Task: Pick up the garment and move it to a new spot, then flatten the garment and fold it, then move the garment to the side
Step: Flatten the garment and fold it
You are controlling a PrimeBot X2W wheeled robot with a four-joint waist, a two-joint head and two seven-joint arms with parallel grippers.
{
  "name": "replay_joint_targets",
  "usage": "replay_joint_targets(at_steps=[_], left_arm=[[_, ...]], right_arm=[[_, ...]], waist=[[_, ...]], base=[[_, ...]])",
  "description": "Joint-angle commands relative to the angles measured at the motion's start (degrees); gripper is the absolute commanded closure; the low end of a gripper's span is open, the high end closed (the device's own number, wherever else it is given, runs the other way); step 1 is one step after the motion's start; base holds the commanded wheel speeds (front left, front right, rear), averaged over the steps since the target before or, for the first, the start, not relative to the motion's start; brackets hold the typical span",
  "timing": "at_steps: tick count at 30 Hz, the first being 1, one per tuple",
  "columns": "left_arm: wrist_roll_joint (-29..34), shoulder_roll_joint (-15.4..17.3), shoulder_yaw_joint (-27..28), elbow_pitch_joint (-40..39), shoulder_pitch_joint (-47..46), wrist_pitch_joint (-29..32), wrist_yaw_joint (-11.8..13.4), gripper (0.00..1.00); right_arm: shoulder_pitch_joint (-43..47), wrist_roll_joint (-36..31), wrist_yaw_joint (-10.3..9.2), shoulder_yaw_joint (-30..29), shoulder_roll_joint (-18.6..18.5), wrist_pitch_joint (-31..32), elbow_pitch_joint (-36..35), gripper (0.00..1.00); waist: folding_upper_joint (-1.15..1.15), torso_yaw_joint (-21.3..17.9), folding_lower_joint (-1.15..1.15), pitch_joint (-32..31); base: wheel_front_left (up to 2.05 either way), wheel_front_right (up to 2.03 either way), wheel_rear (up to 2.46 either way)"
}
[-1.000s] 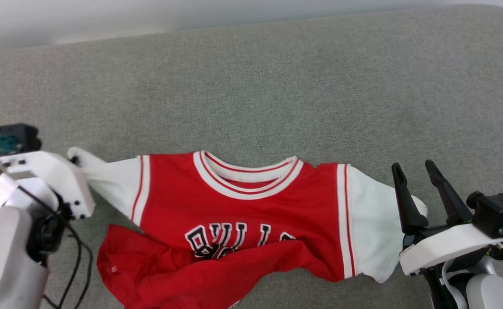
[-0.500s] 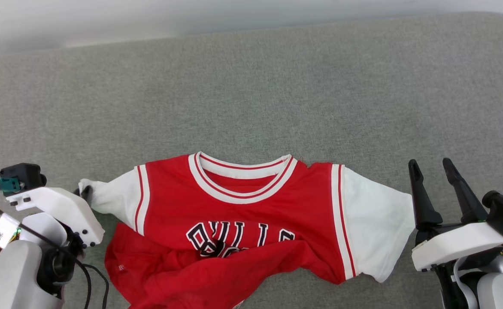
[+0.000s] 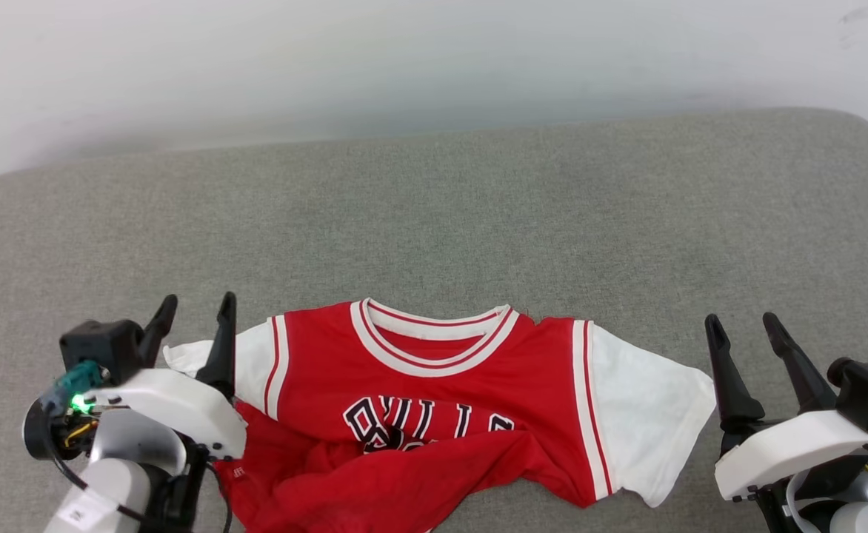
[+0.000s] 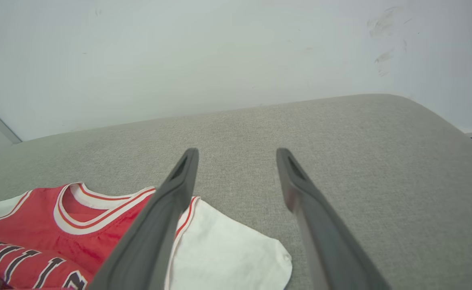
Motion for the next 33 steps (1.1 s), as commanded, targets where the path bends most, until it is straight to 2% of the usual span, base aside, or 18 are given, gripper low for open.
replay_joint_targets(at_steps=[1, 4, 9, 16, 21, 25, 30, 33], left_arm=[[1.1, -0.3, -0.7, -1.5, 1.1, -1.6, 0.0, 0.0], [2.7, -0.6, -1.7, -4.3, 2.8, -4.5, -0.1, 0.0], [4.6, -1.3, -2.5, -8.7, 5.2, -6.9, 1.7, 0.0], [5.4, -2.7, -3.4, -13.0, 7.1, -7.2, 4.0, 0.0], [5.1, -3.9, -3.6, -13.3, 5.9, -8.4, 4.3, 0.0], [4.6, -4.7, -3.7, -12.4, 4.7, -9.5, 3.9, 0.0], [4.2, -5.3, -3.7, -11.1, 3.7, -10.2, 3.6, 0.0], [3.7, -5.5, -3.8, -9.9, 3.3, -10.3, 3.2, 0.0]], right_arm=[[0.7, -0.1, -0.02, 0.0, 0.1, 0.5, -0.5, 0.0], [1.5, 0.4, -0.02, -0.2, 0.1, 2.4, -0.4, 0.0], [2.9, 1.7, -0.03, -3.1, -0.7, 8.5, 1.8, 0.0], [0.8, 6.6, -0.02, -5.8, -6.9, 25.8, 4.9, 0.0], [-2.2, 9.1, -0.02, -3.8, -11.9, 35.0, 6.2, 0.0], [-5.3, 9.6, -0.02, -2.1, -14.3, 37.7, 8.4, 0.0], [-6.9, 10.8, -0.01, 0.8, -14.5, 40.3, 12.2, 0.0], [-6.0, 12.0, 0.0, 2.8, -13.2, 43.8, 15.5, 0.0]], waist=[[0.0, 0.1, 0.0, -0.6], [0.0, 0.2, 0.0, -1.1], [0.0, 1.4, 0.0, -1.0], [0.0, 4.3, 0.0, 1.7], [0.0, 6.5, 0.0, 4.9], [0.0, 7.9, 0.0, 7.1], [0.0, 8.8, 0.0, 8.8], [0.0, 9.2, 0.0, 9.6]], base=[[0.0, 0.0, 0.0], [0.0, 0.0, 0.0], [0.0, 0.0, 0.0], [0.0, 0.0, 0.0], [0.0, 0.0, 0.0], [0.0, 0.0, 0.0], [0.0, 0.0, 0.0], [0.0, 0.0, 0.0]])
